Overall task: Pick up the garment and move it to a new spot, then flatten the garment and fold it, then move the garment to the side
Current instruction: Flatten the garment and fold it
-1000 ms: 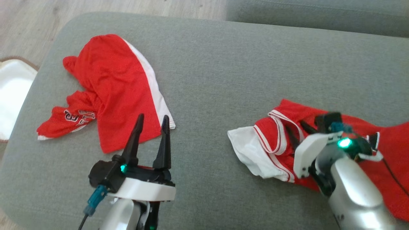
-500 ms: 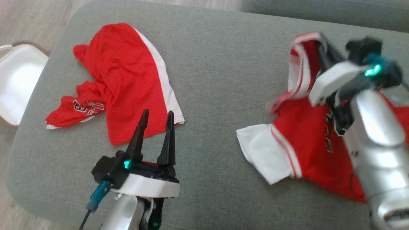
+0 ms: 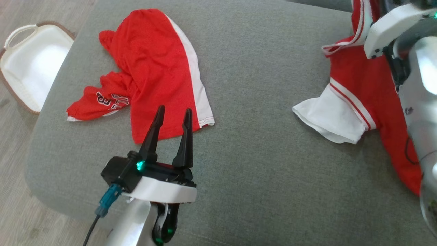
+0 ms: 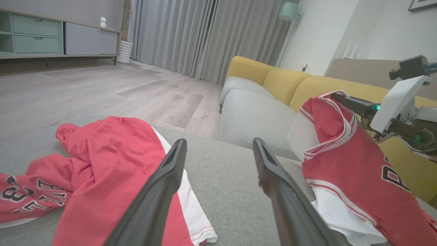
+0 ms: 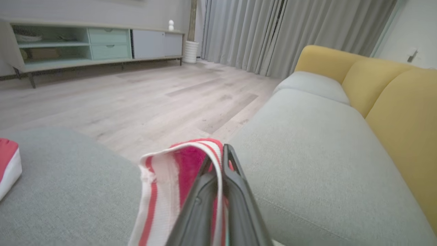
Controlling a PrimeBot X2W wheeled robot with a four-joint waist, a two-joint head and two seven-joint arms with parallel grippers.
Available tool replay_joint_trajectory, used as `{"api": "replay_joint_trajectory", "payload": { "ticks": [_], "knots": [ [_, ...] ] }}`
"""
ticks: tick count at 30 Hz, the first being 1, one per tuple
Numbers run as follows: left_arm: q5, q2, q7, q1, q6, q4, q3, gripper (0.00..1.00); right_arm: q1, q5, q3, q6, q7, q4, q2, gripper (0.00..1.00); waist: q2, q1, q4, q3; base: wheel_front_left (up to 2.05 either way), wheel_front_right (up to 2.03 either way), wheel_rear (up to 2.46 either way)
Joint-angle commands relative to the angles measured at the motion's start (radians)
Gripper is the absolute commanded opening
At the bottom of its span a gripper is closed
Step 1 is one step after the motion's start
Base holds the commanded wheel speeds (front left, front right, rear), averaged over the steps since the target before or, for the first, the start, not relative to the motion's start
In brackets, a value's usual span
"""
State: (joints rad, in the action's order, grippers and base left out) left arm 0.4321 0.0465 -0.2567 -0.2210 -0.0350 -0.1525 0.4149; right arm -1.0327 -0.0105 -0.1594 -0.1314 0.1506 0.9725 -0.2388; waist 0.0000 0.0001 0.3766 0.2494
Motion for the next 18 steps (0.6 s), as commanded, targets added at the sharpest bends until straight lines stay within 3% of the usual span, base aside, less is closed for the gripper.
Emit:
{"api": "replay_joint_trajectory", "payload": {
  "ticks": [1,2,10,18],
  "knots": [
    [0.003,0.004,-0.005,-0.030,0.004,0.038,-0.031,1.00,-0.038,-0.011,-0.020,0.001,0.003,0.004,0.008,0.47,0.0000,-0.0001,0.004,0.004,0.00,0.00,0.00],
    [0.002,0.004,-0.005,-0.029,0.005,0.038,-0.032,1.00,-0.047,-0.018,-0.026,0.001,-0.011,0.037,0.008,1.00,0.0000,-0.0001,0.003,0.004,0.00,0.00,0.00],
    [-0.023,0.004,-0.005,-0.009,0.006,0.032,-0.076,1.00,-0.015,-0.013,-0.043,0.001,0.055,0.171,0.062,1.00,0.0000,-0.0001,-0.096,-0.057,0.00,0.00,0.00],
    [-0.058,0.004,-0.005,0.021,-0.008,0.037,-0.146,1.00,0.150,0.115,-0.047,0.001,0.109,0.053,0.088,1.00,0.0000,-0.0001,-0.239,-0.136,0.00,0.00,0.00]
  ]
}}
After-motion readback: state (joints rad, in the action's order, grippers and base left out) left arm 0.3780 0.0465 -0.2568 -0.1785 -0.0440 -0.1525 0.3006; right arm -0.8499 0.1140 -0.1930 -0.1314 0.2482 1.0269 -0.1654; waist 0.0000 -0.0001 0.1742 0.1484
